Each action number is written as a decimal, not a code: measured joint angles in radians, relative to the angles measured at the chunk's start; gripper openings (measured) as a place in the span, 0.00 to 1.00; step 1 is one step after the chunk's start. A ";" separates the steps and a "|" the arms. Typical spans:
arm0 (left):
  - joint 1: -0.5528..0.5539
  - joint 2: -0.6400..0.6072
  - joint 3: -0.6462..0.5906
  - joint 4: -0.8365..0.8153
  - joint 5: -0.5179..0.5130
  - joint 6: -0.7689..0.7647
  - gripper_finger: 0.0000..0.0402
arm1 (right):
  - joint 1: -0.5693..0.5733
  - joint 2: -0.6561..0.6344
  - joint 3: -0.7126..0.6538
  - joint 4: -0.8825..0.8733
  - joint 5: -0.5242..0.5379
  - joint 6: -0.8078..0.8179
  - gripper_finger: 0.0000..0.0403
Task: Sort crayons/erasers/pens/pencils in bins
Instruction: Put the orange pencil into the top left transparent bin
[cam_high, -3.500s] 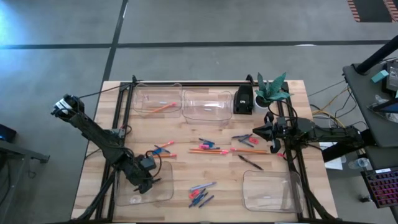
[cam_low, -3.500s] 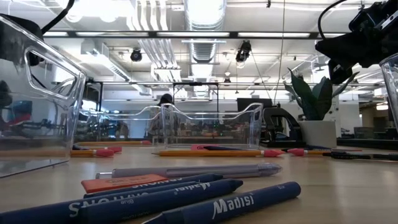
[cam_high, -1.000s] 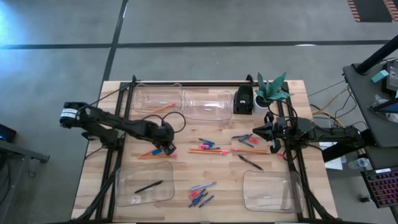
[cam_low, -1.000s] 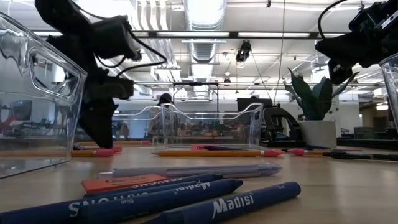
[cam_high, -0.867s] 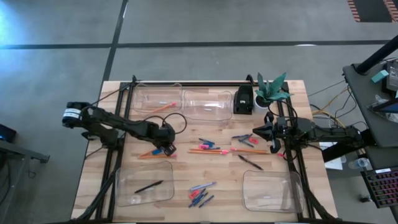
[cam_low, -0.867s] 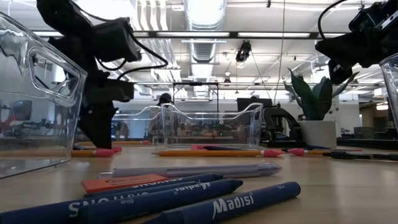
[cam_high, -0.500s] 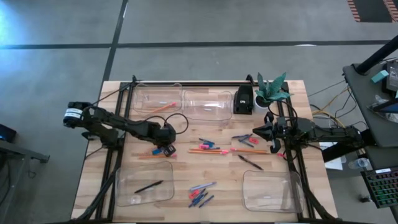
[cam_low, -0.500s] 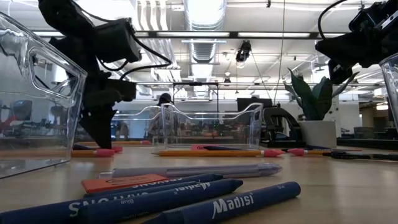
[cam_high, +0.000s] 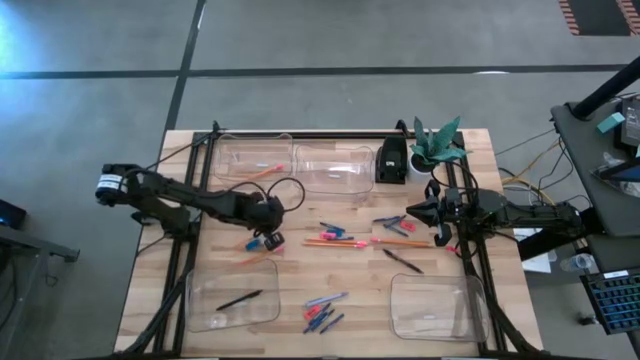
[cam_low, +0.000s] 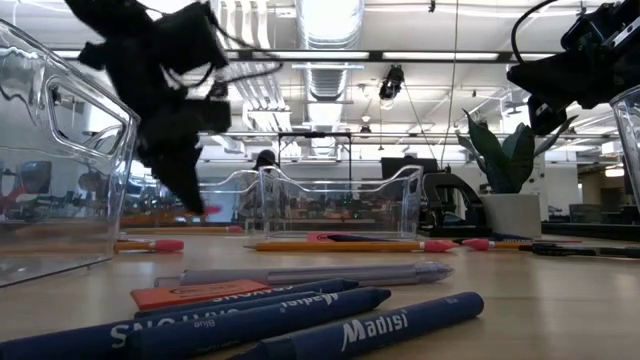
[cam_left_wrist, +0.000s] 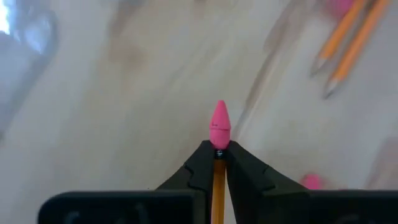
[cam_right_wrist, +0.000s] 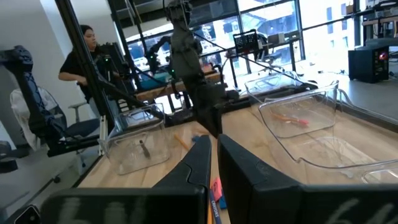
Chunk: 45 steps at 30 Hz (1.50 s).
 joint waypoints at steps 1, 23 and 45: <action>0.000 -0.009 0.016 0.000 -0.007 0.029 0.04 | 0.000 0.000 0.000 0.000 0.000 0.000 0.06; 0.194 -0.175 0.145 0.143 -0.552 0.776 0.04 | 0.000 0.000 0.000 0.000 0.000 0.000 0.06; 0.562 0.058 0.100 0.256 -0.235 0.828 0.04 | 0.000 0.000 0.000 0.000 0.000 0.000 0.06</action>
